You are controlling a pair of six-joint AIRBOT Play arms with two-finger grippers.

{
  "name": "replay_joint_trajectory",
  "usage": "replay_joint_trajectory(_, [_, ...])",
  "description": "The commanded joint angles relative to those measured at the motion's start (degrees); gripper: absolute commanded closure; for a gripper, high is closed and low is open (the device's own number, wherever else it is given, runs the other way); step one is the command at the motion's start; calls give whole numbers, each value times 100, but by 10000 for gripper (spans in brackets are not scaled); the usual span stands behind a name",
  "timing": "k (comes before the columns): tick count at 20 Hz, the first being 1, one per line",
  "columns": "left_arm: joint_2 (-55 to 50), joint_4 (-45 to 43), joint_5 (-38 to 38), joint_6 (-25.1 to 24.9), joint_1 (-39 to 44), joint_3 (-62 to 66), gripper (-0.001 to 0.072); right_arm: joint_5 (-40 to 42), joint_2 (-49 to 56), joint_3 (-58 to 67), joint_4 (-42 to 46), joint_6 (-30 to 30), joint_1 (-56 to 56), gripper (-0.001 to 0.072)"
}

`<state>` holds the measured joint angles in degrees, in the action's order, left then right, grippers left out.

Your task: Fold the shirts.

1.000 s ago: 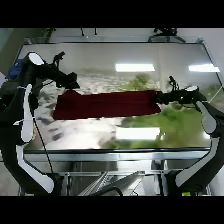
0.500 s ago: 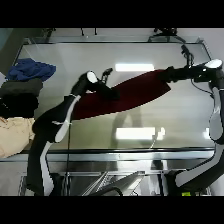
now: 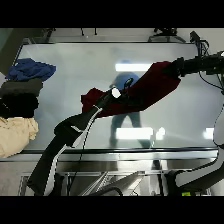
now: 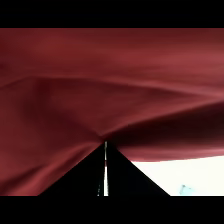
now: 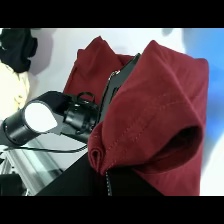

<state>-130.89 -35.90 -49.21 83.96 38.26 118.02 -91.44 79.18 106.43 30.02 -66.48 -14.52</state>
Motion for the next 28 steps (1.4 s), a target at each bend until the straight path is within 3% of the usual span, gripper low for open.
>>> replay_joint_trajectory(1, [251, 308, -651, -105, -267, 208, 696, -52, -17, 17, 85, -243, 2, 692])
replay_joint_trajectory(7, [2463, 332, -3104, -883, -2317, -275, 696, 603, 15, 15, 85, -428, 675, 692])
replay_joint_trajectory(12, [4354, 1309, -3434, -1268, -4113, -275, 696, 2044, 404, 15, 85, -487, 2393, 692])
replay_joint_trajectory(18, [5589, 1333, -3720, -1484, -5372, -275, 696, 4389, 1690, 15, 76, -289, 4597, 690])
replay_joint_trajectory(19, [5678, 1316, -3858, -1508, -5466, -275, 696, 4653, 1893, 15, -42, -249, 4859, 648])
replay_joint_trajectory(21, [5751, 1300, -4131, -1506, -5547, -275, 696, 4750, 2149, 17, -684, 94, 5270, 188])
replay_joint_trajectory(22, [5748, 1305, -4232, -1491, -5543, -278, 696, 4680, 2096, 22, -835, 361, 5309, 164])
replay_joint_trajectory(25, [5702, 1307, -4393, -1486, -5532, -278, 696, 4459, 1410, 22, -568, 407, 4715, 164])
replay_joint_trajectory(28, [5707, 1307, -4389, -1484, -5532, -278, 697, 3812, 693, 20, 400, -481, 3679, 165])
